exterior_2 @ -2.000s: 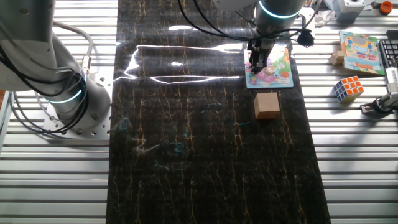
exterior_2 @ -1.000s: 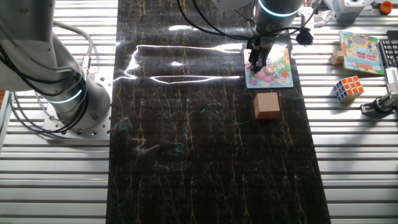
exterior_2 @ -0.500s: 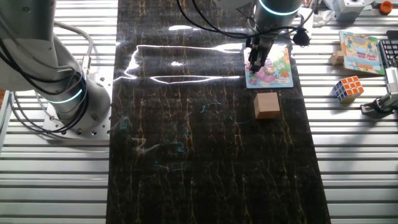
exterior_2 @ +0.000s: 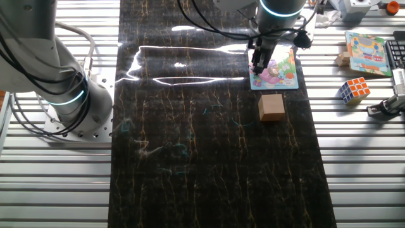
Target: Assemble one piece of a puzzle
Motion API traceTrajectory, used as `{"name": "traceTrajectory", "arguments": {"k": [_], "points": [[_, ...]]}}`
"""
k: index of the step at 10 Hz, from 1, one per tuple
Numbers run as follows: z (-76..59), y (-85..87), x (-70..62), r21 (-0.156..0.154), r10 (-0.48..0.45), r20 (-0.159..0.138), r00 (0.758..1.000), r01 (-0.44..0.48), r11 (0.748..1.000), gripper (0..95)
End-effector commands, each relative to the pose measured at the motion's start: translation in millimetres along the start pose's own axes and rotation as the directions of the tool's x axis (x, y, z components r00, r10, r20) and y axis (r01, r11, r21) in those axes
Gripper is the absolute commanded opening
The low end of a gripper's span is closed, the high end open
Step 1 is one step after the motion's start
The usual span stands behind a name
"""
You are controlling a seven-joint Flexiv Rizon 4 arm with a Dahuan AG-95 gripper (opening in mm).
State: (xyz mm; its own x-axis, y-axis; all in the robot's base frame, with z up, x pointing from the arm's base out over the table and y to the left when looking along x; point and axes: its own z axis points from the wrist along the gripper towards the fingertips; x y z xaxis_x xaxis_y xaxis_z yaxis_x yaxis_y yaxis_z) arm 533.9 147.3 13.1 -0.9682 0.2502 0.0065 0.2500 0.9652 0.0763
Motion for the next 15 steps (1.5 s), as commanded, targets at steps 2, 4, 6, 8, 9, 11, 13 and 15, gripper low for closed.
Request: {"name": "traceTrajectory", "arguments": {"k": [2, 4, 6, 8, 9, 11, 13, 15], "points": [[1.0, 1.3, -0.2, 0.002, -0.001, 0.0, 1.0, 0.001, 1.0, 38.0], [1.0, 1.3, -0.1, 0.003, -0.002, -0.001, 1.0, 0.002, 1.0, 38.0], [1.0, 1.3, -0.1, 0.004, -0.005, -0.001, 1.0, 0.005, 1.0, 38.0], [1.1, 1.2, -0.1, 0.006, -0.009, 0.0, 1.0, 0.009, 1.0, 19.0], [1.1, 1.2, -0.1, 0.009, -0.01, 0.0, 1.0, 0.01, 1.0, 19.0], [1.0, 1.2, -0.1, 0.01, -0.012, 0.0, 1.0, 0.012, 1.0, 19.0], [0.4, 1.2, 0.2, 0.01, -0.014, -0.008, 1.0, 0.014, 1.0, 19.0], [-2.9, 1.9, 2.0, 0.005, -0.021, -0.01, 1.0, 0.021, 1.0, 19.0]]}}
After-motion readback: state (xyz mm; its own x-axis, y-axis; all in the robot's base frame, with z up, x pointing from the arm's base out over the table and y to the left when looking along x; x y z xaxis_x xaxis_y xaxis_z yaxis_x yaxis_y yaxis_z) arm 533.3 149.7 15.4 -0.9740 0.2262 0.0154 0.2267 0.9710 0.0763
